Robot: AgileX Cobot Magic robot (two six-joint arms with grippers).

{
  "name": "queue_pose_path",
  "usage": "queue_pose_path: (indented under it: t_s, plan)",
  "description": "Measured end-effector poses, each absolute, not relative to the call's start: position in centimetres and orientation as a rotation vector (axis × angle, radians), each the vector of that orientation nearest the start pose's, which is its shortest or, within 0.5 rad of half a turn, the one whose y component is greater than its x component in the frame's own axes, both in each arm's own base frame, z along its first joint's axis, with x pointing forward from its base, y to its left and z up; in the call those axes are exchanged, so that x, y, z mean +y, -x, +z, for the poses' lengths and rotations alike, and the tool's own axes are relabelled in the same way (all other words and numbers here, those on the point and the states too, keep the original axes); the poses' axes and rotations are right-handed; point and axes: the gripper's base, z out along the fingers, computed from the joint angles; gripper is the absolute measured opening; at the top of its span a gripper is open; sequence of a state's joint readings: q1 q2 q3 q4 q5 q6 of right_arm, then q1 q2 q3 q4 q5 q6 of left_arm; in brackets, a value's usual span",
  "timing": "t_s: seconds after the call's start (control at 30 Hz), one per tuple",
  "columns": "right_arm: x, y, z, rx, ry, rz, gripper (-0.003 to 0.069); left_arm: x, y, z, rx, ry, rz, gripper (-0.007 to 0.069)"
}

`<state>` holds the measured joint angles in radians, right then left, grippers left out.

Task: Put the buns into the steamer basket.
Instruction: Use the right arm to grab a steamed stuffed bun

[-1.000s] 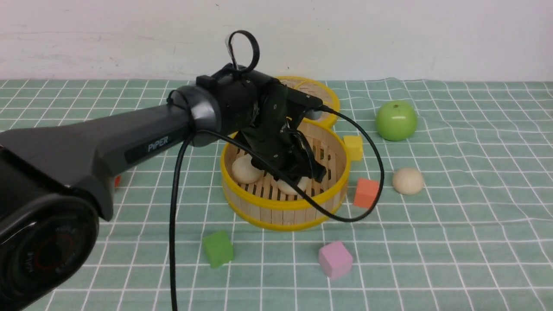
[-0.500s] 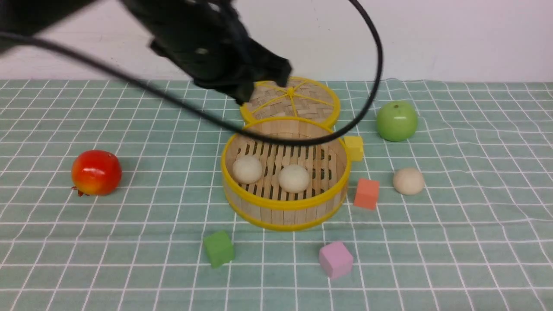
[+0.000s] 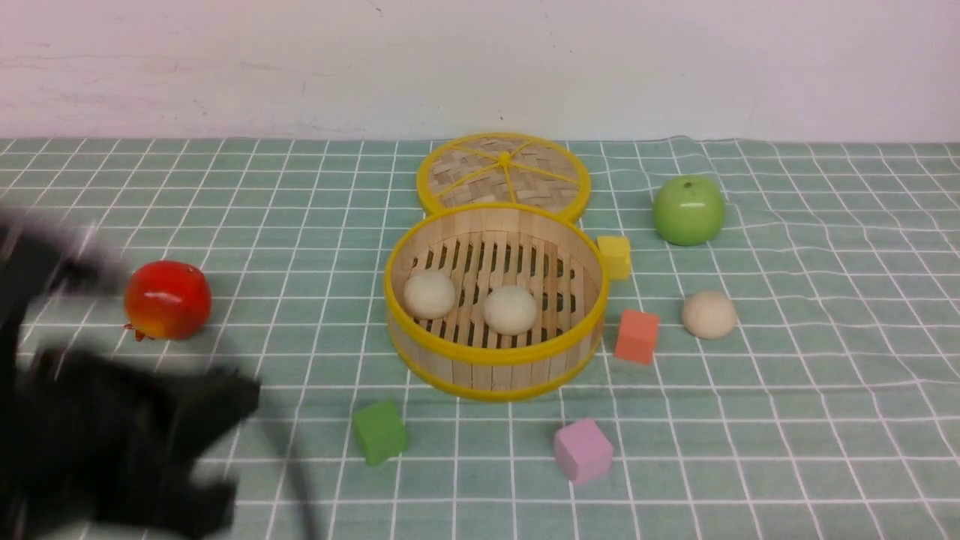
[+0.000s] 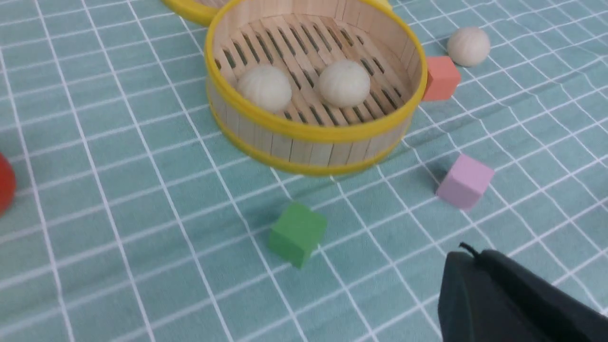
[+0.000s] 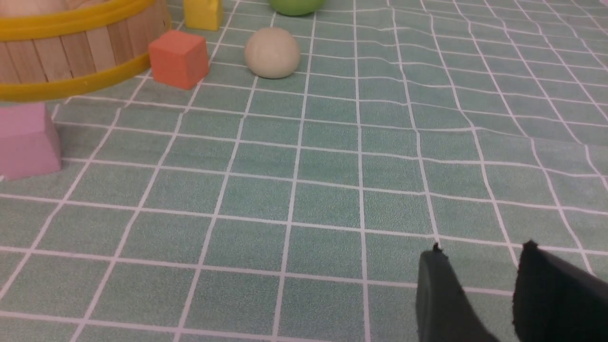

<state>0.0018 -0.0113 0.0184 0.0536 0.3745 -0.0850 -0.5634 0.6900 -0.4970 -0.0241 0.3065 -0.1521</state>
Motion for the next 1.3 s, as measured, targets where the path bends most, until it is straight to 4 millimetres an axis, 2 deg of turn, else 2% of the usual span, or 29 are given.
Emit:
queue_pose_path:
  t_s: [0.03,0.1,0.13,0.23,0.37,0.7,0.87,0.9,1.1,1.23,1.27,1.3]
  plan:
    - [0.2,-5.2,17.4,1.864,0.048,-0.005,0.024,-7.4,-11.6,28.6,1.965,-0.389,-0.488,-0.0014]
    - [0.2,-5.2,17.4,1.864,0.048,-0.005,0.024,-6.3,-9.9,25.9,1.853,-0.343,-0.535,-0.0014]
    - [0.2,-5.2,17.4,1.864,0.048,-0.005,0.024,-6.1,-9.6,25.4,1.844,-0.341,-0.537,-0.0014]
    - [0.2,-5.2,17.4,1.864,0.048,-0.005,0.024,-5.1,-8.2,23.9,1.625,-0.283,-0.588,-0.0014]
    - [0.2,-5.2,17.4,1.864,0.048,-0.005,0.024,-4.8,-7.9,24.0,1.52,-0.247,-0.614,-0.0014]
    - [0.3,-5.4,17.7,1.815,0.009,0.034,0.024,-4.8,-7.9,24.1,1.507,-0.241,-0.618,-0.0014]
    - [0.5,-5.6,19.1,1.642,-0.284,0.339,0.024,-4.8,-7.9,24.1,1.507,-0.241,-0.618,-0.0014]
    - [0.4,-5.6,19.5,1.578,-0.39,0.448,0.024,-4.8,-7.9,24.1,1.507,-0.241,-0.618,-0.0014]
    - [-0.1,-5.6,20.7,1.381,-0.619,0.662,0.024,-4.8,-7.9,24.1,1.506,-0.241,-0.618,-0.0013]
    - [0.4,-5.6,21.8,1.461,-0.568,0.667,0.0226,-4.8,-7.9,24.1,1.506,-0.241,-0.618,-0.0013]
    - [1.1,-6.0,23.4,1.591,-0.481,0.638,0.0206,-4.8,-7.9,24.1,1.506,-0.241,-0.618,-0.0012]
    - [1.2,-6.2,23.6,1.626,-0.463,0.624,0.0203,-4.8,-7.9,24.1,1.506,-0.241,-0.618,-0.0012]
